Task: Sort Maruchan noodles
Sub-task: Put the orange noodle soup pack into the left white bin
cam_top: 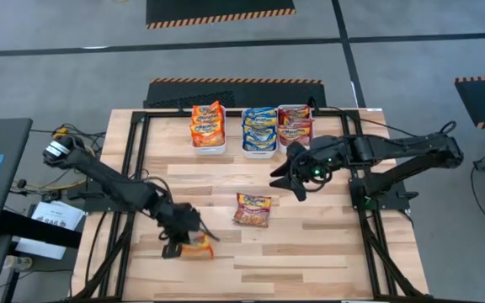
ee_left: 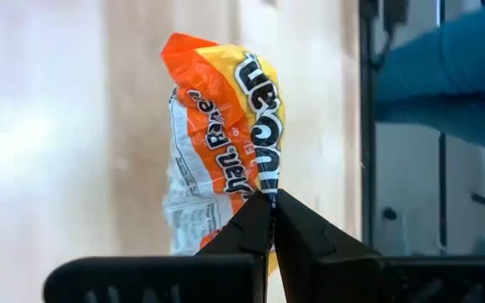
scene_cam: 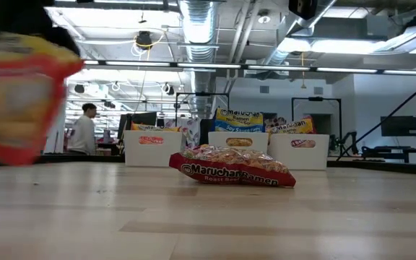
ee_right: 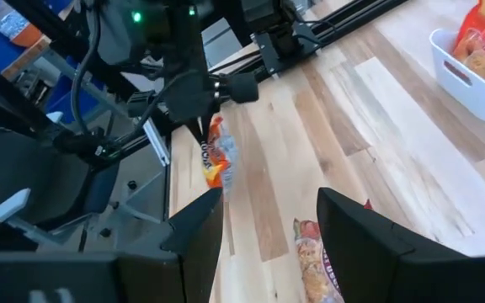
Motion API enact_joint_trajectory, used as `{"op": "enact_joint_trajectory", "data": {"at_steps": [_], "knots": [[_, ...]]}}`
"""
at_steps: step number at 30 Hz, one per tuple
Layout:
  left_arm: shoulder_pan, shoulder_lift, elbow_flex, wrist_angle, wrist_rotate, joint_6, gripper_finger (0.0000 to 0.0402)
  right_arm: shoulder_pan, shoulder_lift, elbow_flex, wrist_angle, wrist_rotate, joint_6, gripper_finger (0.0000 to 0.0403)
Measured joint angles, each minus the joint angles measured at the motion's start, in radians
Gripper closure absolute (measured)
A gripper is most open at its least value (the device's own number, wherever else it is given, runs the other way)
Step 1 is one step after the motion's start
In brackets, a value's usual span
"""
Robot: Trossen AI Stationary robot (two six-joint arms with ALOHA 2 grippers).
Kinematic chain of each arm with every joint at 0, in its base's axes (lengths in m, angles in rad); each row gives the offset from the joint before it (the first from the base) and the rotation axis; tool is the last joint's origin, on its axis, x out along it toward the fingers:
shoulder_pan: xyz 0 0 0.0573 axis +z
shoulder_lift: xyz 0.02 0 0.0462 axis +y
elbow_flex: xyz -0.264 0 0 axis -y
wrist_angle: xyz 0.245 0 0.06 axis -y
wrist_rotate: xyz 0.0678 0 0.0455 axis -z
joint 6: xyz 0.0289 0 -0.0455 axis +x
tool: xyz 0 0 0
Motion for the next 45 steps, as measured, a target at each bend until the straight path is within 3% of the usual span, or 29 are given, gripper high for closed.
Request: {"op": "enact_joint_trajectory", "data": {"at_steps": [13,19,24,45], "knots": [[0.247,-0.094,0.000,-0.065,-0.011,0.188,0.0401,-0.128,0.000,0.000,-0.001,-0.007,-0.006,0.0186],[0.319,-0.094,0.000,-0.066,0.020,0.243,0.0401,-0.166,0.040,-0.002,-0.004,-0.104,-0.060,0.0186],[0.336,-0.093,0.000,-0.064,0.030,0.244,0.0401,-0.147,0.144,-0.001,0.049,-0.165,-0.084,0.0186],[0.327,-0.092,0.000,-0.058,0.031,0.229,0.0401,-0.052,0.550,-0.001,0.544,-0.163,-0.136,0.0186]]}}
